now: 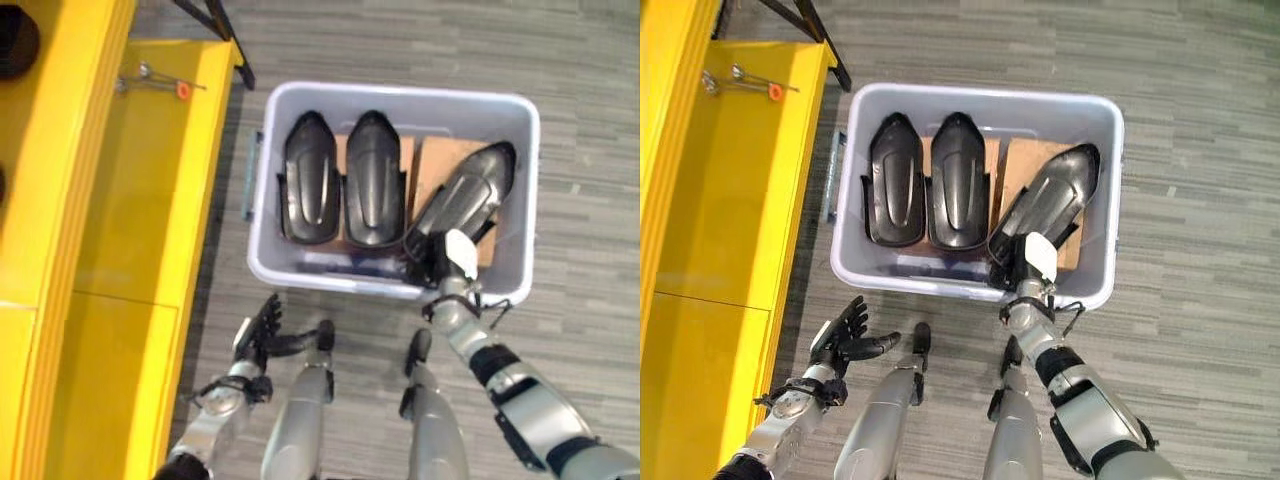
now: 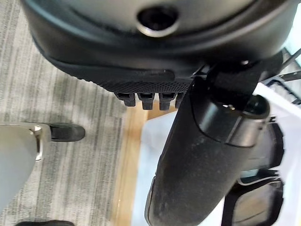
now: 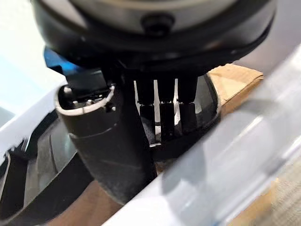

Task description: Move parts from the plastic box to the shelf.

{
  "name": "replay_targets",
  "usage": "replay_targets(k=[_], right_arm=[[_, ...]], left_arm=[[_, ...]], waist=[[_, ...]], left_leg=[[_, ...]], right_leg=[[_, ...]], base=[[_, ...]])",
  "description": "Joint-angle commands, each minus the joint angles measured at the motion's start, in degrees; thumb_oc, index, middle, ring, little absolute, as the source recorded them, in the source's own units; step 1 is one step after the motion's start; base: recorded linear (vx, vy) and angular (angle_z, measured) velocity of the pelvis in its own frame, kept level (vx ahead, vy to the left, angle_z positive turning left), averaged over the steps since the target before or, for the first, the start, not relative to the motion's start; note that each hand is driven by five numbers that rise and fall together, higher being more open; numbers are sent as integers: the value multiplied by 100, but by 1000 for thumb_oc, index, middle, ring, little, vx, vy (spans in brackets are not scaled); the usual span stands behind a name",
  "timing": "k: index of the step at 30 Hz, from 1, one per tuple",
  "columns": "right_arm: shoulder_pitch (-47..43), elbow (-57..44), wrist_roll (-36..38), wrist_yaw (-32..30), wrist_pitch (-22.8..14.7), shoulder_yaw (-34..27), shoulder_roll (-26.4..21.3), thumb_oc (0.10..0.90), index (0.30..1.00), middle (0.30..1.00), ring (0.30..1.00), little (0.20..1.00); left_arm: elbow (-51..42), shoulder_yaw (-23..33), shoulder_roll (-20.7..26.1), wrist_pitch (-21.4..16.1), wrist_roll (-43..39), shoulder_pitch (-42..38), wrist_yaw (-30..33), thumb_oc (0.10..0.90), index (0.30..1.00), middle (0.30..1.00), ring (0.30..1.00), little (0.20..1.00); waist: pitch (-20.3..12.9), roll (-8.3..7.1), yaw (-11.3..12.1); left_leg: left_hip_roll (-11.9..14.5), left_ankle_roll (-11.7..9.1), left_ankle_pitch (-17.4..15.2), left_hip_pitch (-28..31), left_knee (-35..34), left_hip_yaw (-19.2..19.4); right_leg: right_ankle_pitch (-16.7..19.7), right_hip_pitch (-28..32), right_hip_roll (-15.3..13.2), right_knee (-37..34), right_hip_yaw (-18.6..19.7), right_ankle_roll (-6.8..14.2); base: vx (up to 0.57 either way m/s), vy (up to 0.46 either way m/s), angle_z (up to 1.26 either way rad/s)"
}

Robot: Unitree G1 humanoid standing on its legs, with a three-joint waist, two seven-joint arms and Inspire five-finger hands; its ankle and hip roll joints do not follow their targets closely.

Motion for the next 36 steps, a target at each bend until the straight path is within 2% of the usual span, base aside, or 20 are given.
replay_targets(k=[1,9,20,22,29,36], right_arm=[[411,-724,-350,-11,-1,42,-246,400,300,300,300,300],[809,-1781,-927,68,25,-174,-791,400,300,300,300,300],[1276,-3099,-1795,409,-133,-520,-1498,400,300,300,300,300],[1322,-3244,-1840,446,-156,-555,-1564,400,300,300,300,300],[1871,-4229,-1943,908,-445,-817,-1924,400,300,300,300,300],[2061,-4799,-1895,1161,-631,-892,-2033,400,300,300,300,300]], left_arm=[[-394,24,162,-251,93,214,-98,900,1000,1000,1000,1000],[-273,254,202,-190,125,467,-259,900,1000,1000,1000,1000],[-125,635,179,-77,294,876,-549,900,1000,1000,1000,1000],[-113,668,177,-66,332,922,-578,900,1000,1000,1000,1000],[1,896,43,50,526,1157,-736,900,1000,1000,1000,1000],[86,999,-104,53,632,1194,-718,900,1000,1000,1000,1000]], waist=[[-171,-135,-27],[-542,-334,-125],[-1093,-499,-222],[-1144,-504,-224],[-1676,-530,-306],[-1951,-506,-366]], left_leg=[[277,-68,-118,439,-367,-95],[439,-100,-7,829,-701,-64],[622,-157,73,1414,-1106,70],[636,-165,96,1498,-1180,86],[753,-231,262,2041,-1738,218],[806,-268,270,2308,-1859,274]], right_leg=[[-517,247,-347,456,177,368],[-469,569,-271,160,165,385],[-517,975,-137,-29,201,399],[-519,1041,-120,-69,197,404],[-542,1435,-13,-331,167,438],[-631,1638,35,-321,168,431]], base=[[0,0,0],[20,-27,-1],[38,-32,-7],[60,-22,-4],[71,-17,-5],[47,-11,-2]])
